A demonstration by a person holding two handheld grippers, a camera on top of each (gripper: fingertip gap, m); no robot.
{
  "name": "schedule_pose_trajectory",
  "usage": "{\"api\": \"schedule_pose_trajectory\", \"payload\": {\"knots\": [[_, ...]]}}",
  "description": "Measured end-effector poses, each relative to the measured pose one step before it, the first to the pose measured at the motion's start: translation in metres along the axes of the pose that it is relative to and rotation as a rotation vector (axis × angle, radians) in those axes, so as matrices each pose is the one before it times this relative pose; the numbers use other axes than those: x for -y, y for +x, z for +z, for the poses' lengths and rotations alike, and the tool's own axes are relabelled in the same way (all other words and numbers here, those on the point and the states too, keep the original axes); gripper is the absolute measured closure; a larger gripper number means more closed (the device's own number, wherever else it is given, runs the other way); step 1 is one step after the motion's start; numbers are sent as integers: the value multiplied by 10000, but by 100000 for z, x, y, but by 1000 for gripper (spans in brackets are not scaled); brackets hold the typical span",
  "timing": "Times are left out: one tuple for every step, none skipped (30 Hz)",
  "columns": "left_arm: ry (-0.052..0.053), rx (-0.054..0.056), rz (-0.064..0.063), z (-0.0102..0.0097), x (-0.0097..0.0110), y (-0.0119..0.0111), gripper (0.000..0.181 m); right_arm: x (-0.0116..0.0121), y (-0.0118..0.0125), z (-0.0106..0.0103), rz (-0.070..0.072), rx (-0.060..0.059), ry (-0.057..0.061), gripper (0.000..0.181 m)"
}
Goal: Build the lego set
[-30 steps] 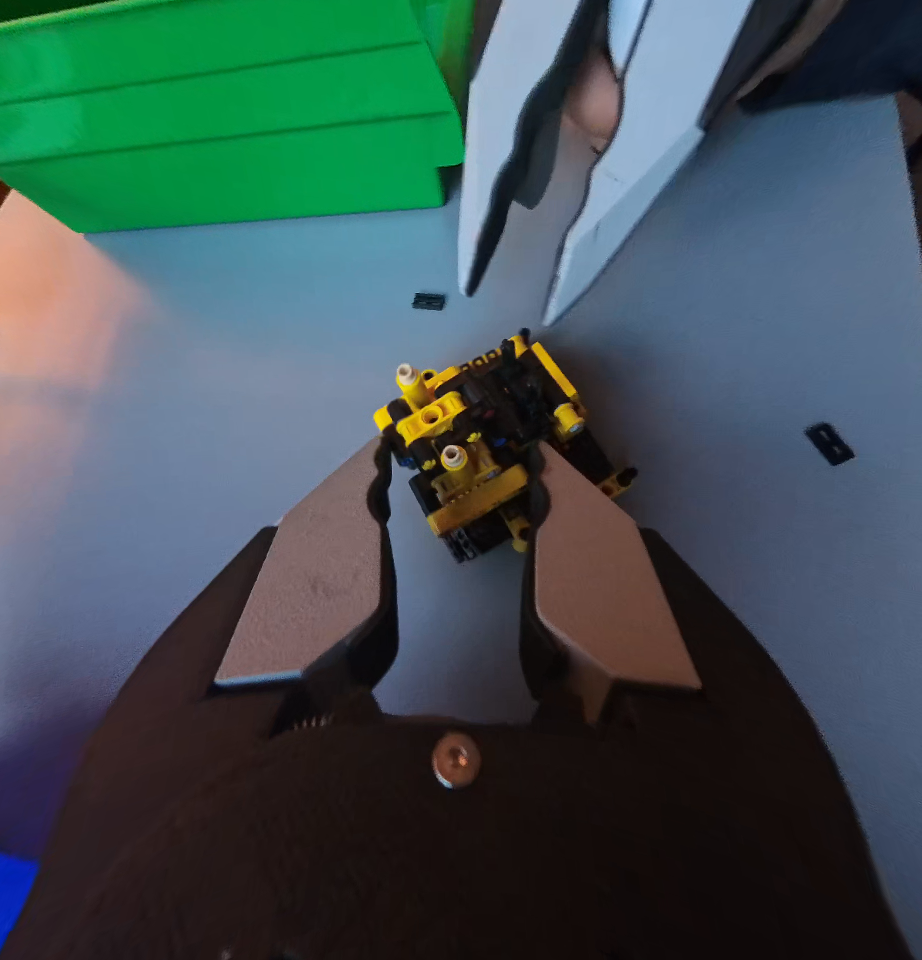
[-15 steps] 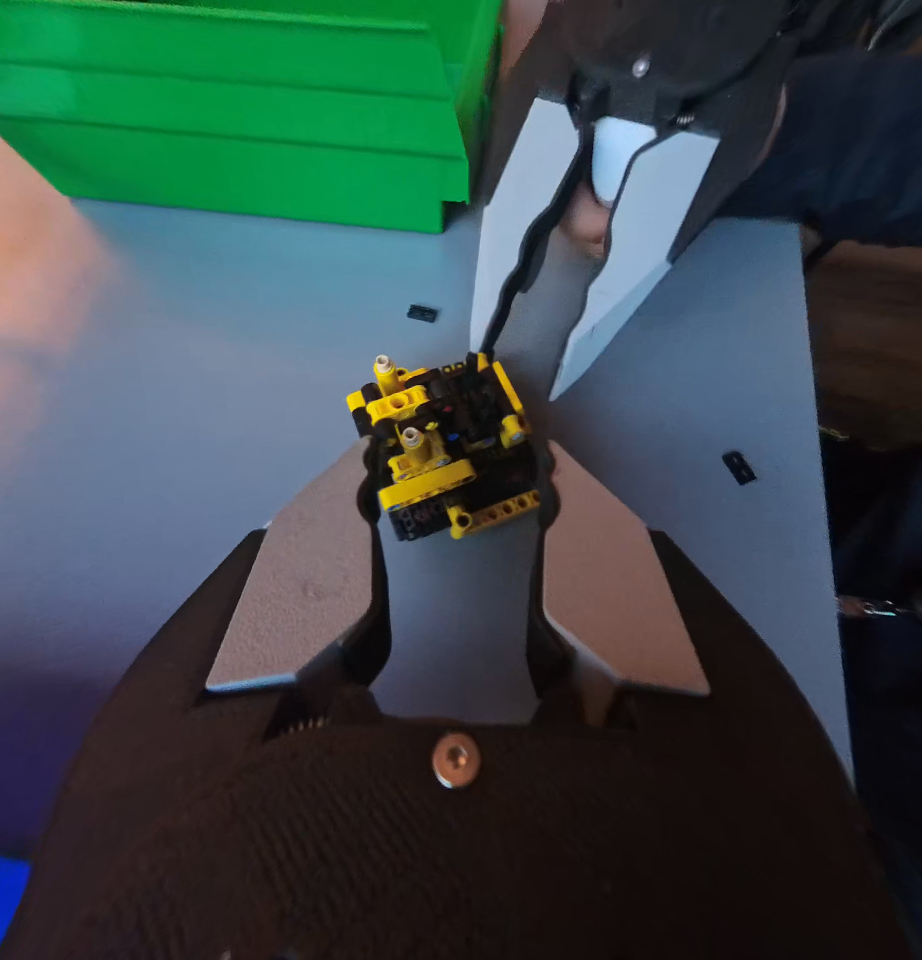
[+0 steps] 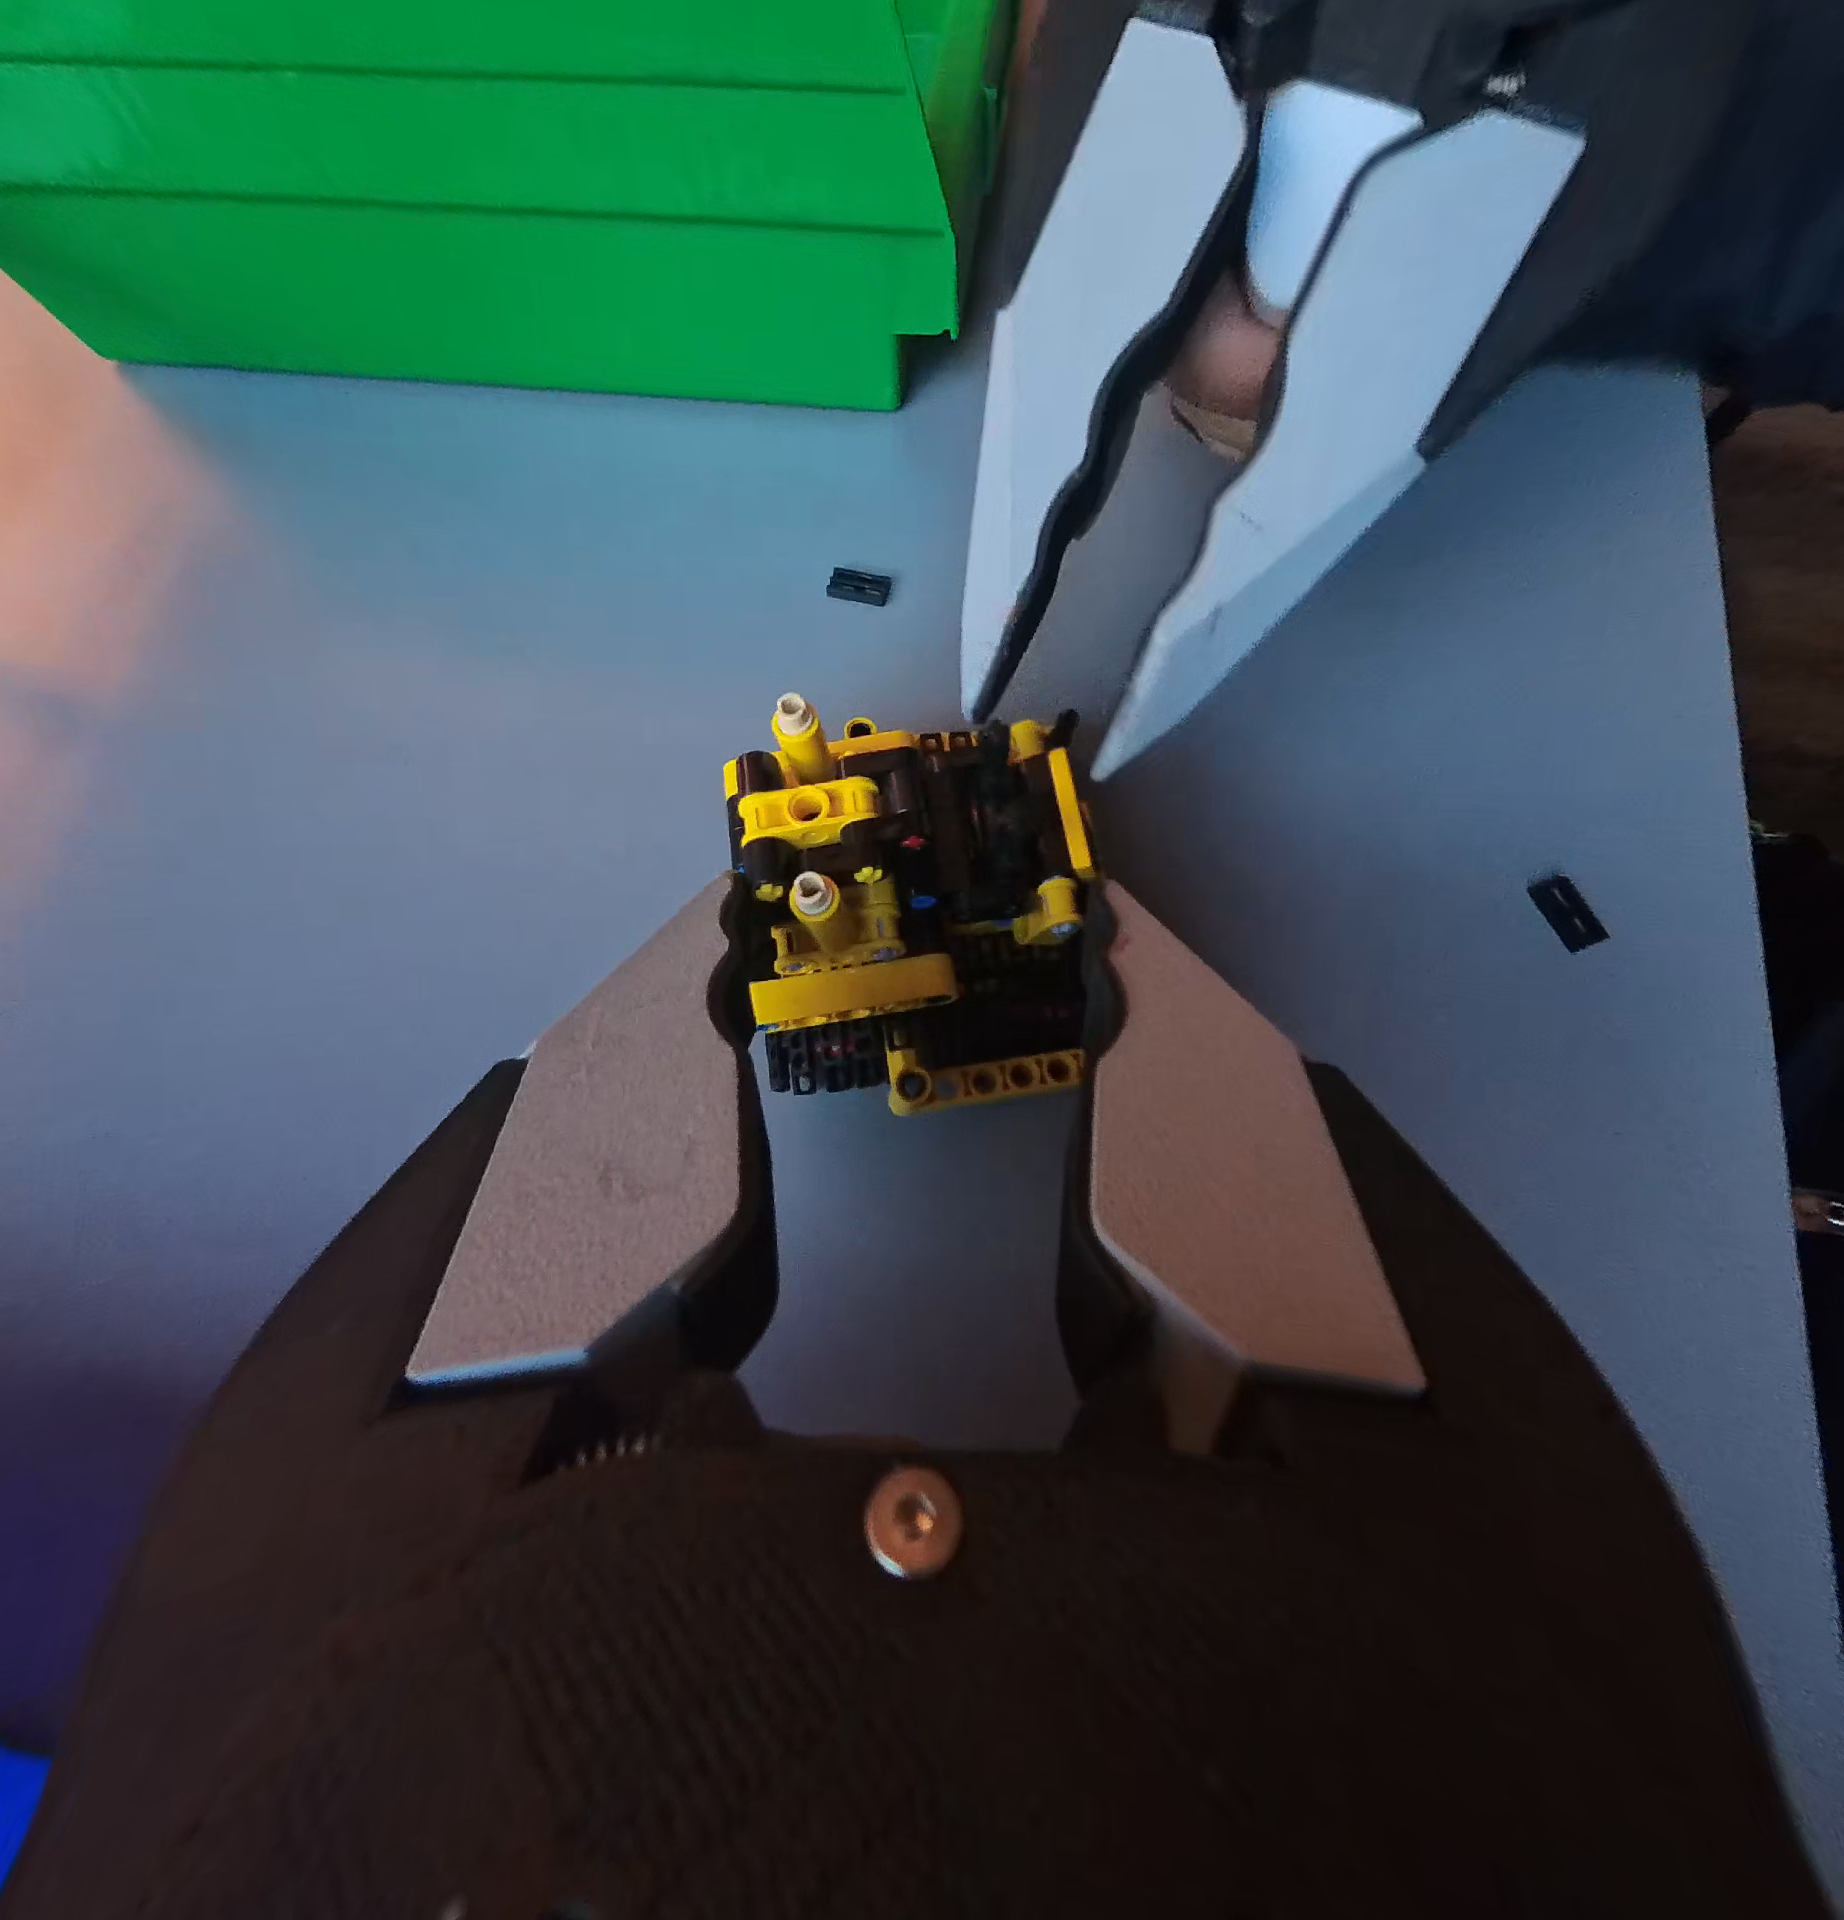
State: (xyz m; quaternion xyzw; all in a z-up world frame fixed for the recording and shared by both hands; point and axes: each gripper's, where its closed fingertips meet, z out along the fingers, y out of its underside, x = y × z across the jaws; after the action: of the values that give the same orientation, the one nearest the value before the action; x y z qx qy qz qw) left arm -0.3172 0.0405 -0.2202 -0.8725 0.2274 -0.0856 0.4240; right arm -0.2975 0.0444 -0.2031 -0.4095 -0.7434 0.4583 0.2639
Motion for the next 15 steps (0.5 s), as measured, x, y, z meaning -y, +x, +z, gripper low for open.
{"api": "schedule_pose_trajectory", "payload": {"knots": [[18, 19, 30, 65, 18, 2, 121, 415, 282, -35, 70, -57, 169, 178], [12, 17, -1, 62, 22, 0, 121, 257, 115, 47, 36, 27, 77, 180], [12, 22, 8, 72, 32, 12, 121, 46, -31, 132, 45, 103, -34, 180], [8, 43, 23, 81, 12, -4, 120, -107, -49, 201, 57, 91, -106, 180], [-3, 6, 45, 107, 13, 59, 118, -42, -18, 185, 39, 49, -41, 180], [-42, -85, 72, 152, -45, 210, 108, 49, -29, 132, 22, 35, 7, 180], [-63, -54, 27, 236, -58, 187, 100, 58, -45, 101, 10, 39, -3, 180], [-27, 77, -29, 336, -1, -13, 97, 63, -41, 76, 12, 42, 14, 180], [-21, 132, -26, 388, -2, -69, 96, 140, -92, 74, 52, 81, 75, 179], [-49, 194, 105, 371, -51, -138, 96, 219, -209, 49, 112, 184, 133, 180], [-38, 261, 323, 151, -16, -204, 105, 121, -244, 35, 103, 210, 67, 180], [-22, -38, 158, 25, 38, 149, 105, 5, -116, -15, -22, 93, -9, 180], [-36, -118, -162, -26, -10, 44, 106, -6, -5, -5, -121, -23, -6, 181], [23, -44, -102, 17, -2, -12, 106, -5, 39, -12, -146, -104, -40, 181], [50, 57, 8, 61, 19, -39, 106, -10, 111, -40, -144, -205, -98, 181]]}}
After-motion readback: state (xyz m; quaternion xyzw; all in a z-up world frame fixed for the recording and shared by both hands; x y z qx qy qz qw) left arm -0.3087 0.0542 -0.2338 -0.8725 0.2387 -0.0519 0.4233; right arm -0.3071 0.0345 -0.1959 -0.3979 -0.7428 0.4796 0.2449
